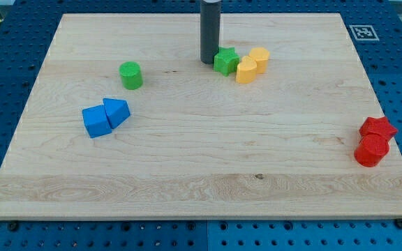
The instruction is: Move the green circle to the parallel left of the green star
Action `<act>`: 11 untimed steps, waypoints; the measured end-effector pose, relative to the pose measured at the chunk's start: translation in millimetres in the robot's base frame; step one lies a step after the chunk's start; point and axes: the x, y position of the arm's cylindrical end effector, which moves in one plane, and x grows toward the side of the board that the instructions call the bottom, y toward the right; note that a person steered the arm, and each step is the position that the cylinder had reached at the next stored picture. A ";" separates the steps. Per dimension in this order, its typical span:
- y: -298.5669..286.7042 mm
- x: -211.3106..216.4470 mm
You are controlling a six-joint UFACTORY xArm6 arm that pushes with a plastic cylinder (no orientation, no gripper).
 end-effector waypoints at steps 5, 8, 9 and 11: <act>-214.1 31.4; -126.1 19.7; -115.1 -6.3; -101.8 55.0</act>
